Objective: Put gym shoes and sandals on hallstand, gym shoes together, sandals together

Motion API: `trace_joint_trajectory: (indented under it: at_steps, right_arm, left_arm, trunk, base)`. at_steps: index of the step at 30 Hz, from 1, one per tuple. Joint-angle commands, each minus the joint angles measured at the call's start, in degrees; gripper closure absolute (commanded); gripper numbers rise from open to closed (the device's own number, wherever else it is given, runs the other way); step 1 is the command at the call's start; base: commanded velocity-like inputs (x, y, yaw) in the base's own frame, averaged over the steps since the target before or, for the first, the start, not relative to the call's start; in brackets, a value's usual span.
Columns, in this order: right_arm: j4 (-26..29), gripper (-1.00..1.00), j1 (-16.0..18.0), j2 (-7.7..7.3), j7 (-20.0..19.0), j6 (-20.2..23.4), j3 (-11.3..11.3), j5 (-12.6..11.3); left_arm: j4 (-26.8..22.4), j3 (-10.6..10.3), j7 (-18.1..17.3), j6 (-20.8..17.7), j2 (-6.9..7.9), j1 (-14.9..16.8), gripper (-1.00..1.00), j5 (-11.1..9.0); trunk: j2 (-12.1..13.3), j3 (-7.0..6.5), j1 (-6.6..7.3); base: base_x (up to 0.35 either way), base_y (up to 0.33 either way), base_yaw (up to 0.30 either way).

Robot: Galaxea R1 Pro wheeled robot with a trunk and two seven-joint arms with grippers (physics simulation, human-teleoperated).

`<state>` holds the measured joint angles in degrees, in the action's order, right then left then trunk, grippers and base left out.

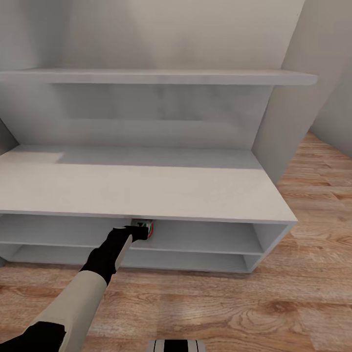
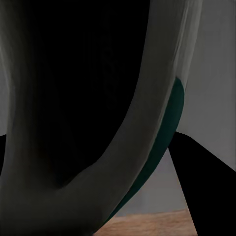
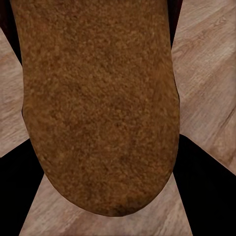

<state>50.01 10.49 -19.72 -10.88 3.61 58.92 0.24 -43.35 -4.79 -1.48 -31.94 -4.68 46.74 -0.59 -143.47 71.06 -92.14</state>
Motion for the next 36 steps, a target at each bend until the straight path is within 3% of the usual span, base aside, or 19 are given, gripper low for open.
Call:
trace_joint_trajectory:
  at_steps: [1,20,21,36]
  right_arm:
    - [0.1,1.0,0.1,0.05,-0.5,0.3,0.2,0.0]
    - [0.1,1.0,0.1,0.05,-0.5,0.3,0.2,0.0]
    - [0.1,1.0,0.1,0.06,-0.5,0.3,0.2,0.0]
    - [0.1,1.0,0.1,0.06,-0.5,0.3,0.2,0.0]
  left_arm:
    - [1.8,0.0,-0.2,-0.3,0.03,0.0,1.0,0.4]
    - [1.8,0.0,-0.7,-0.3,0.03,0.0,1.0,0.3]
    - [1.8,0.0,-0.7,-0.4,0.08,0.0,-1.0,0.3]
    - [1.8,0.1,-0.4,-0.3,0.36,0.0,-1.0,0.4]
  trunk:
    - [0.0,0.05,0.0]
    - [0.0,0.05,0.0]
    - [0.0,0.05,0.0]
    - [0.0,0.05,0.0]
  base:
    - [0.003,0.0,0.0]
    - [0.0,0.0,0.0]
    - [0.0,0.0,0.0]
    - [0.0,0.0,0.0]
